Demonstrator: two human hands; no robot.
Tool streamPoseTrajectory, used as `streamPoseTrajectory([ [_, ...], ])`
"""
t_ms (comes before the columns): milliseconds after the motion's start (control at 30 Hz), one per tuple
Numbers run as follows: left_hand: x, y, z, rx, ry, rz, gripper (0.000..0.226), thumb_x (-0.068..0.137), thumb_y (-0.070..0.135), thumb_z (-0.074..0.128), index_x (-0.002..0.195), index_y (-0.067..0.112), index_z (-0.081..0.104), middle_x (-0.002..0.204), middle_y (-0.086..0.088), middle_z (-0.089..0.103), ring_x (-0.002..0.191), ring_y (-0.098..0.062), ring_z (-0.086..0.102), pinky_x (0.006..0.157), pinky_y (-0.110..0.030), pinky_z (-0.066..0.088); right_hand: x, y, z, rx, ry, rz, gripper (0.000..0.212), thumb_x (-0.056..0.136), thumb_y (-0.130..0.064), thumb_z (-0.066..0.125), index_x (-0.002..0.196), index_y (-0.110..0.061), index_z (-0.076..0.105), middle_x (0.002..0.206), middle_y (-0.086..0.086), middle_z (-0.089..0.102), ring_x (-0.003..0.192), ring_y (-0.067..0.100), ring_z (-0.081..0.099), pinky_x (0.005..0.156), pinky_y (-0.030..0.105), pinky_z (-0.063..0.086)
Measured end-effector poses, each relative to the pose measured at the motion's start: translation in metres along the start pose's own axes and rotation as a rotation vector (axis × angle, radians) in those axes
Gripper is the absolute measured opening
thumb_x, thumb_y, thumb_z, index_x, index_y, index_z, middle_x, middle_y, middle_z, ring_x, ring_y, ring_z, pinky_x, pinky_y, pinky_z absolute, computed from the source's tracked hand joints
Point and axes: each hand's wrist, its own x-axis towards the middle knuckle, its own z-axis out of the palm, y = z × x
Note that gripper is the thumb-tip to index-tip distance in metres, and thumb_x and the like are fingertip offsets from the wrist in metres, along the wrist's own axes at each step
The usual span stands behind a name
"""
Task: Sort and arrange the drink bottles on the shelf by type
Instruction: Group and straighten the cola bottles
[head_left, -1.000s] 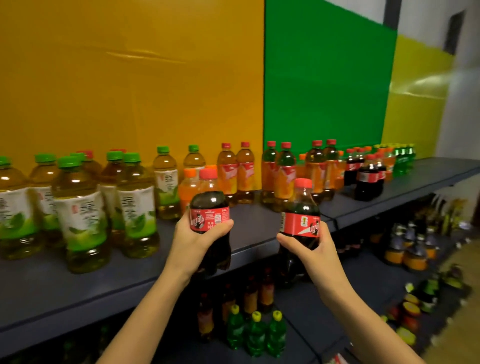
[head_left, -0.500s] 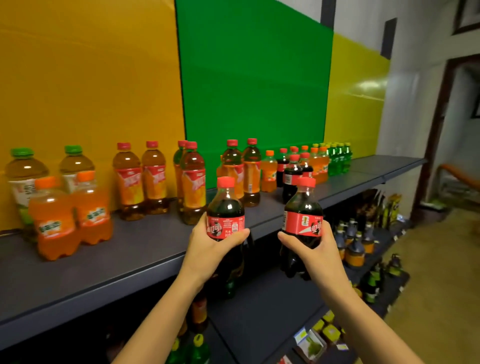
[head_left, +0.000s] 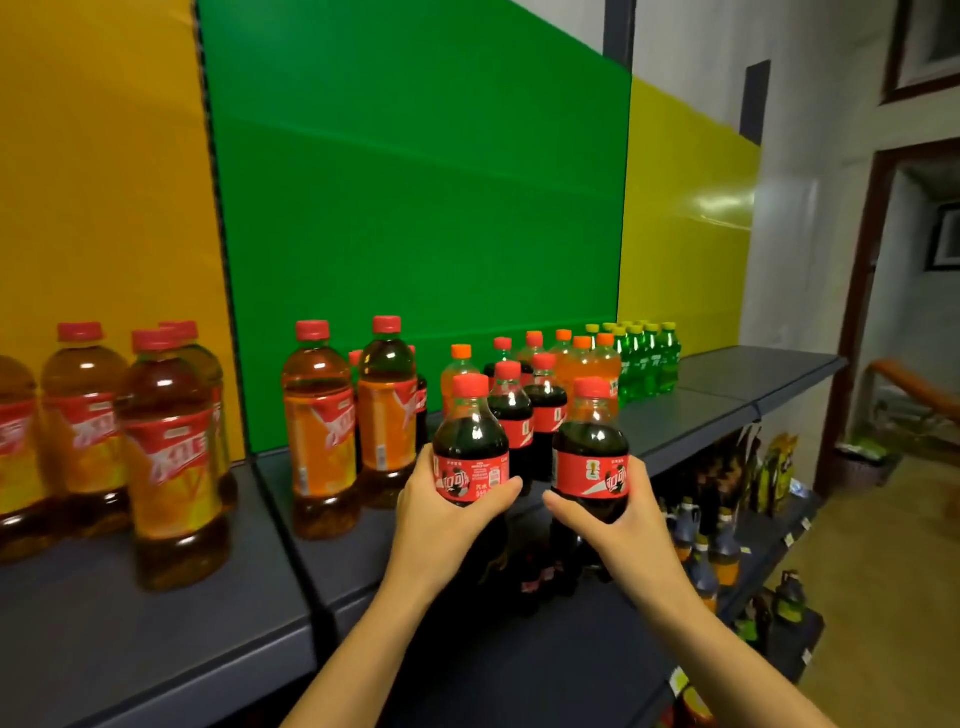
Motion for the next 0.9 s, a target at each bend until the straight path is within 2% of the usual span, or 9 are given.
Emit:
streamPoseTrajectory([
  [100, 0.021, -0.010, 0.022, 0.044, 0.050, 0.021, 0.046, 0.064, 0.027, 0.083, 0.100, 0.036, 0.057, 0.098, 0.010, 0.068, 0.086, 0.001, 0.065, 0.069, -0.012, 0.050, 0.031, 0.014, -0.009, 0.027, -0.019, 0.000, 0.069, 0.061, -0.040, 0.075, 0.119, -0.028, 0.040, 0.103, -0.012, 0.059, 0.090, -0.004, 0.061, 0.079, 0.024, 0.052],
  [167, 0.031, -0.017, 0.032, 0.082, 0.103, 0.028, 0.049, 0.058, 0.038, 0.083, 0.098, 0.041, 0.055, 0.101, 0.009, 0.066, 0.089, -0.001, 0.064, 0.074, -0.016, 0.050, 0.050, 0.024, -0.013, 0.033, -0.024, -0.004, 0.070, 0.058, -0.043, 0.074, 0.118, -0.029, 0.040, 0.104, -0.012, 0.059, 0.094, 0.000, 0.060, 0.081, 0.024, 0.051],
  [267, 0.042, -0.029, 0.044, 0.127, 0.199, 0.041, 0.055, 0.047, 0.056, 0.074, 0.096, 0.046, 0.052, 0.106, 0.007, 0.061, 0.099, -0.009, 0.061, 0.085, -0.032, 0.052, 0.076, 0.042, -0.016, 0.054, -0.049, -0.036, 0.064, 0.066, -0.031, 0.077, 0.117, -0.031, 0.039, 0.106, -0.015, 0.058, 0.092, -0.009, 0.059, 0.074, 0.012, 0.050],
  [300, 0.045, -0.032, 0.048, 0.133, 0.227, 0.049, 0.053, 0.046, 0.056, 0.073, 0.094, 0.047, 0.052, 0.106, 0.007, 0.059, 0.099, -0.009, 0.060, 0.086, -0.033, 0.051, 0.083, 0.047, -0.017, 0.063, -0.058, -0.048, 0.064, 0.067, -0.029, 0.077, 0.118, -0.032, 0.038, 0.107, -0.017, 0.057, 0.091, -0.013, 0.057, 0.072, 0.008, 0.048],
  [367, 0.047, -0.036, 0.055, 0.139, 0.265, 0.054, 0.053, 0.045, 0.055, 0.072, 0.092, 0.047, 0.050, 0.107, 0.008, 0.054, 0.100, -0.003, 0.057, 0.085, -0.026, 0.048, 0.095, 0.057, -0.017, 0.086, -0.083, -0.057, 0.066, 0.066, -0.031, 0.078, 0.119, -0.034, 0.038, 0.109, -0.017, 0.057, 0.092, -0.015, 0.056, 0.072, 0.004, 0.046],
  [500, 0.054, -0.045, 0.068, 0.107, 0.303, 0.020, 0.059, 0.050, 0.042, 0.079, 0.101, 0.044, 0.050, 0.112, 0.008, 0.058, 0.100, -0.002, 0.059, 0.076, -0.014, 0.048, 0.116, 0.073, -0.017, 0.124, -0.121, -0.077, 0.068, 0.055, -0.042, 0.076, 0.112, -0.042, 0.040, 0.111, -0.017, 0.058, 0.098, -0.011, 0.057, 0.077, 0.007, 0.047],
  [567, 0.059, -0.048, 0.074, 0.094, 0.310, 0.008, 0.062, 0.048, 0.045, 0.080, 0.104, 0.041, 0.052, 0.109, 0.008, 0.062, 0.097, -0.001, 0.062, 0.073, -0.013, 0.050, 0.127, 0.079, -0.016, 0.142, -0.147, -0.090, 0.068, 0.053, -0.042, 0.076, 0.110, -0.044, 0.039, 0.112, -0.017, 0.058, 0.101, -0.009, 0.056, 0.078, 0.007, 0.047],
  [733, 0.073, -0.057, 0.088, 0.144, 0.349, -0.044, 0.062, 0.046, 0.051, 0.077, 0.101, 0.040, 0.052, 0.105, 0.008, 0.065, 0.096, -0.003, 0.063, 0.080, -0.025, 0.052, 0.153, 0.093, -0.013, 0.157, -0.218, -0.101, 0.069, 0.053, -0.045, 0.076, 0.109, -0.049, 0.036, 0.117, -0.015, 0.056, 0.108, -0.001, 0.054, 0.085, 0.017, 0.045],
  [900, 0.092, -0.067, 0.096, 0.192, 0.392, -0.074, 0.071, 0.047, 0.051, 0.079, 0.110, 0.030, 0.052, 0.108, 0.006, 0.065, 0.099, -0.006, 0.064, 0.084, -0.027, 0.053, 0.176, 0.112, -0.004, 0.137, -0.266, -0.096, 0.074, 0.065, -0.031, 0.079, 0.121, -0.034, 0.030, 0.122, -0.004, 0.051, 0.112, 0.013, 0.052, 0.091, 0.027, 0.043],
])
